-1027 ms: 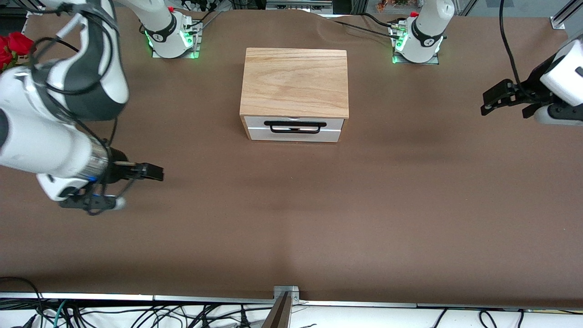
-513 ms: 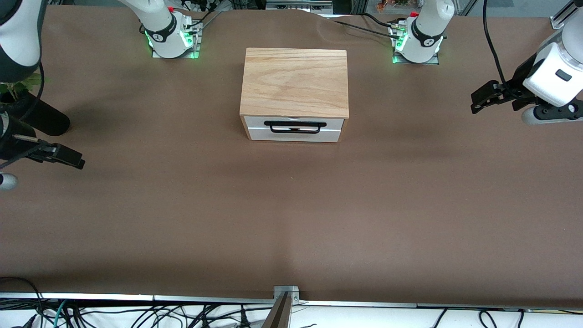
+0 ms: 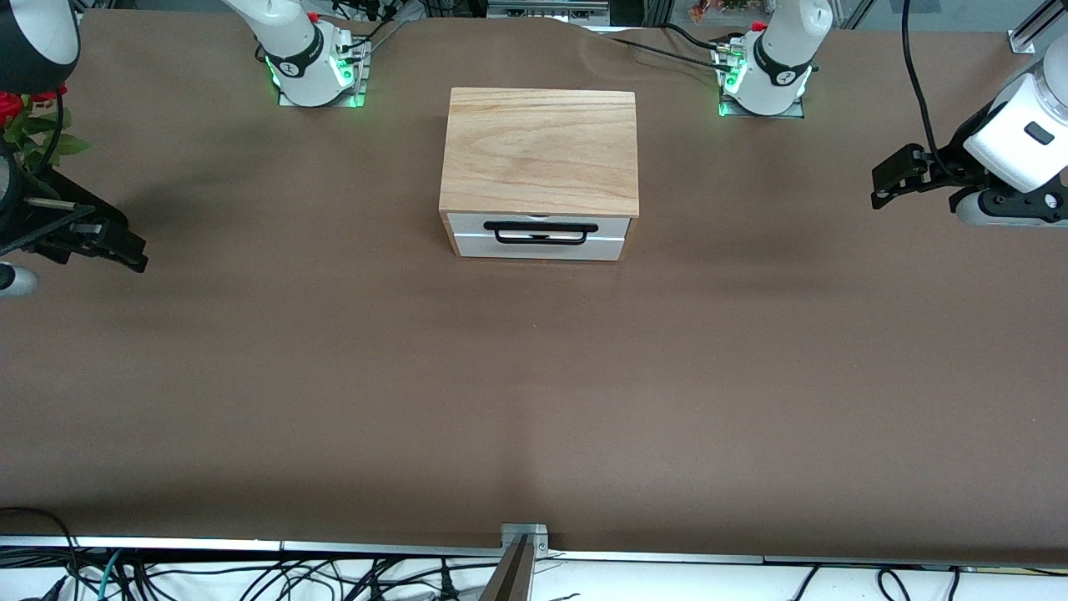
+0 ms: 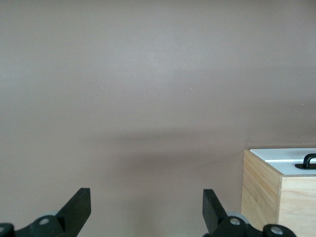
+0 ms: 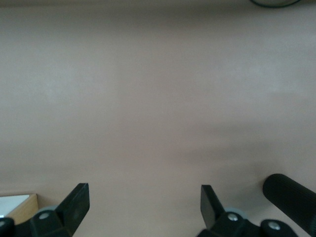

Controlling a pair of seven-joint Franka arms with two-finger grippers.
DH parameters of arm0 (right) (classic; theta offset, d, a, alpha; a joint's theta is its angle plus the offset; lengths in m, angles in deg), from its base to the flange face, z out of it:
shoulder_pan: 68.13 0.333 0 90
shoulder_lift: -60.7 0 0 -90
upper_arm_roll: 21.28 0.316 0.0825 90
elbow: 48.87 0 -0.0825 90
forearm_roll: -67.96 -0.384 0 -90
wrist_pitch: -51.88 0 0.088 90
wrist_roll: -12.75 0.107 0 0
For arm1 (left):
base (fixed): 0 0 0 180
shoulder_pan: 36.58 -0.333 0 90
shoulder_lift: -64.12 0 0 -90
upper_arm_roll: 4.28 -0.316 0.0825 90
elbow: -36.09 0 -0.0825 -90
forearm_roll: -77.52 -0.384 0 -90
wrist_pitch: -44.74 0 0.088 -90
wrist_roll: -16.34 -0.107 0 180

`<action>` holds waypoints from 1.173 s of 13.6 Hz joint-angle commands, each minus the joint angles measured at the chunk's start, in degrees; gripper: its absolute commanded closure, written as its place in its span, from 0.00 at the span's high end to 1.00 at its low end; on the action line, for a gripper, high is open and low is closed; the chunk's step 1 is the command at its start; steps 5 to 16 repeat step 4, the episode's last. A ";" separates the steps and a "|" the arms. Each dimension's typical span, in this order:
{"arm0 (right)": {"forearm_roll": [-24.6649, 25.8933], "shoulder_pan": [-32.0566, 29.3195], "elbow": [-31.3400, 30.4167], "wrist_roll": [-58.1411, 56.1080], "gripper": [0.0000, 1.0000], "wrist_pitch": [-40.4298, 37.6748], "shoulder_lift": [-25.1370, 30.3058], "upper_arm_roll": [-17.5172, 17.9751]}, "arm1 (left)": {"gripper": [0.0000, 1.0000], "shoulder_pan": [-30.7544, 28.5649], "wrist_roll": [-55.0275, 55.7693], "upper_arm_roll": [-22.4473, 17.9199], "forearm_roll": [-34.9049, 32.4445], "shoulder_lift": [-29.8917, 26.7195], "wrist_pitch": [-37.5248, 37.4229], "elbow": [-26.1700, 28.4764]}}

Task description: Close drawer with both arms simultaneously

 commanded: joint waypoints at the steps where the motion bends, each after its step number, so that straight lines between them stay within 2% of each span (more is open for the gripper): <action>1: -0.32 -1.00 -1.53 0.00 1.00 -0.97 0.83 1.68 | 1.00 -0.33 -2.32 -0.01 -0.31 -0.56 0.99 0.78; 16: -0.42 -1.26 -0.73 0.00 1.00 -0.98 0.38 1.59 | 1.00 0.46 -2.50 -0.45 -0.48 -0.91 1.61 1.14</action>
